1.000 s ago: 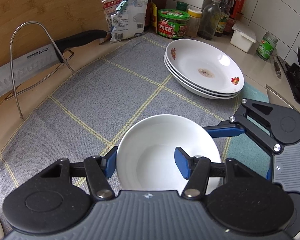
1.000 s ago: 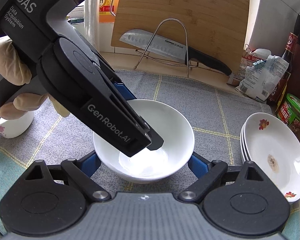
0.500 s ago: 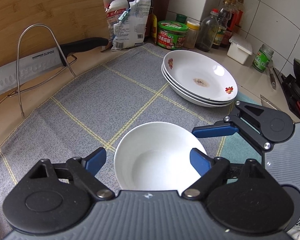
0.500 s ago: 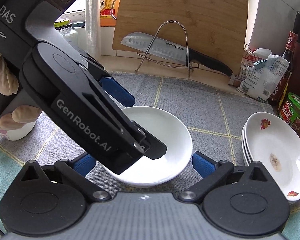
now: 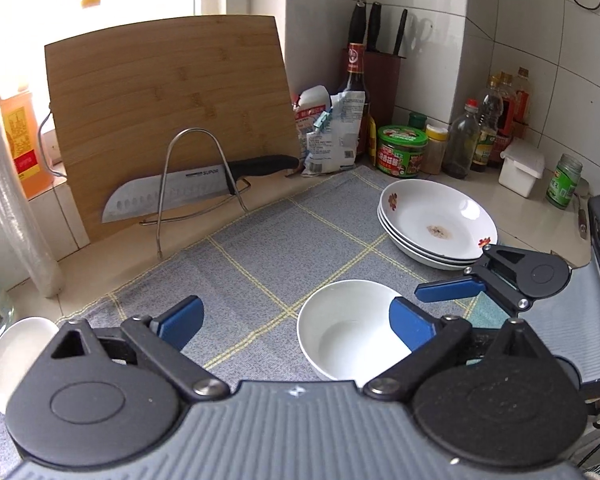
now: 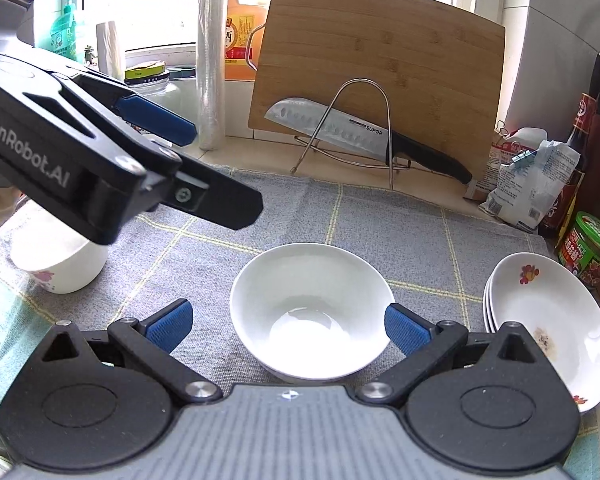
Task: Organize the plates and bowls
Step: 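Lower the bowl onto the towel and open the left tool, then reach the right tool to the set-down bowl and close on its rim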
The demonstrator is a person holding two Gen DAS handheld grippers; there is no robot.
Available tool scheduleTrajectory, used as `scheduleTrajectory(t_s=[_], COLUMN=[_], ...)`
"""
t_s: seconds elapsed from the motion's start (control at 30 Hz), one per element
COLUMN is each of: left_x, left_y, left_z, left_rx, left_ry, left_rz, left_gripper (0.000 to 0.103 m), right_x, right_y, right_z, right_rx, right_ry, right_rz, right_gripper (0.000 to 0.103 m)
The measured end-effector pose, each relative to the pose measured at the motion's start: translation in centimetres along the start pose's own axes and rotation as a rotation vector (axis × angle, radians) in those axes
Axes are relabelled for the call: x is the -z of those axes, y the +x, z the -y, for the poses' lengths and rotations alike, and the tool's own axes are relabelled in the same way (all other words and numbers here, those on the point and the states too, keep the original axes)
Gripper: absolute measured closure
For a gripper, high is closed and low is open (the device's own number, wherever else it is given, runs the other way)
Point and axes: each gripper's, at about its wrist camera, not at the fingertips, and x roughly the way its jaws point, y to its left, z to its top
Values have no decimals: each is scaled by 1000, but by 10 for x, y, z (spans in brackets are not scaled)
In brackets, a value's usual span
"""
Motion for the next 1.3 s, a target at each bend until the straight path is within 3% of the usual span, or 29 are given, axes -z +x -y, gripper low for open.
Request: scheduleTrajectory(t_s=[0.3, 0.4, 0.63, 1.03, 1.3], left_x=[28, 41, 70, 128, 153], left_y=[-44, -55, -79, -102, -94], left_z=[-21, -25, -33, -62, -71], left_rx=[-178, -248, -334, -337, -338], left_ry=[-121, -132, -130, -253, -215], left_rz=[68, 72, 65, 0, -56], left_gripper=[4, 4, 4, 3, 3], right_x=[-3, -4, -10, -19, -28], right_y=[-9, -12, -14, 5, 20], right_z=[-16, -20, -36, -81, -104], right_rx=[9, 14, 3, -72, -111], right_ry=[-23, 0, -10, -90, -120], right_rz=[18, 20, 23, -28, -54], right_gripper=[0, 0, 0, 0, 0])
